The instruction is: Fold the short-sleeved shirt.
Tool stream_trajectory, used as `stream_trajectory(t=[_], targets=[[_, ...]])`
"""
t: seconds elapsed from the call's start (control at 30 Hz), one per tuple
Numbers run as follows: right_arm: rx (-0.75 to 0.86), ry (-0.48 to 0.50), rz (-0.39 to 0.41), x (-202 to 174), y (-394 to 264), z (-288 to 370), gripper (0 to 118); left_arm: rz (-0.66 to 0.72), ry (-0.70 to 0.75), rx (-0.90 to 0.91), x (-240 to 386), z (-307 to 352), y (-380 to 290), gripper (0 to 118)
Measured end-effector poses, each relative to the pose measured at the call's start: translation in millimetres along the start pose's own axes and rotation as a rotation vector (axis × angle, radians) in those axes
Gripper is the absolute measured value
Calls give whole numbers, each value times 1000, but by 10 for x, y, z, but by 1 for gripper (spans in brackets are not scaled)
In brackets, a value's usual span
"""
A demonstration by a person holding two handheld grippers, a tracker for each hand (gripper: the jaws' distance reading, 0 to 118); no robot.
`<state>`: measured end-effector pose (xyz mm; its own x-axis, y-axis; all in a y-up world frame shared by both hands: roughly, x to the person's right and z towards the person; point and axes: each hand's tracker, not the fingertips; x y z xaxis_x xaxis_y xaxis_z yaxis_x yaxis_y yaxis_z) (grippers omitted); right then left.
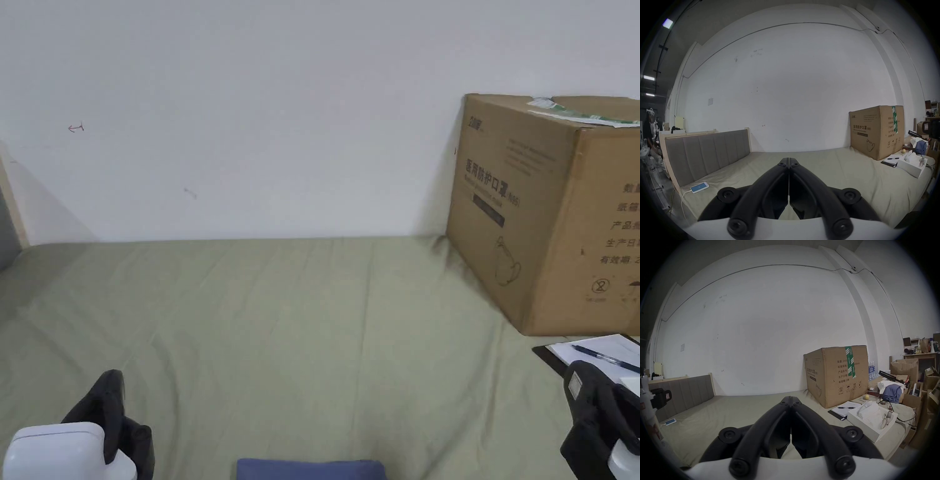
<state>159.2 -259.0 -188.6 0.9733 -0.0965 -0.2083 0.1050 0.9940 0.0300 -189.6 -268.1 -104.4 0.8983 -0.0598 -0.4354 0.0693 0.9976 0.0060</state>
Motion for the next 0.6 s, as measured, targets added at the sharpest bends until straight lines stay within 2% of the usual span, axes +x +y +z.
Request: stream_trajectory(t=[0.17,0.27,0.33,0.4,0.43,0.53,0.6], targets=[[-10,15,2,12,89,-54,0,0,24,10,-136,-54,110,0],[-110,158,70,-107,99,-314,0,94,-65,-95,-296,-196,140,0],[-303,320,77,-241,-22,-654,0,161,-123,-236,-387,-357,97,0],[-643,453,73,-406,-296,-1087,0,228,-136,-367,-461,-500,-13,0],[-798,487,88,-489,-497,-1281,0,265,-150,-404,-504,-551,-83,0],[-1075,517,129,-696,-1157,-1589,0,348,-196,-505,-604,-690,-341,0],[-1201,453,188,-794,-1555,-1691,0,404,-229,-607,-668,-795,-540,0]])
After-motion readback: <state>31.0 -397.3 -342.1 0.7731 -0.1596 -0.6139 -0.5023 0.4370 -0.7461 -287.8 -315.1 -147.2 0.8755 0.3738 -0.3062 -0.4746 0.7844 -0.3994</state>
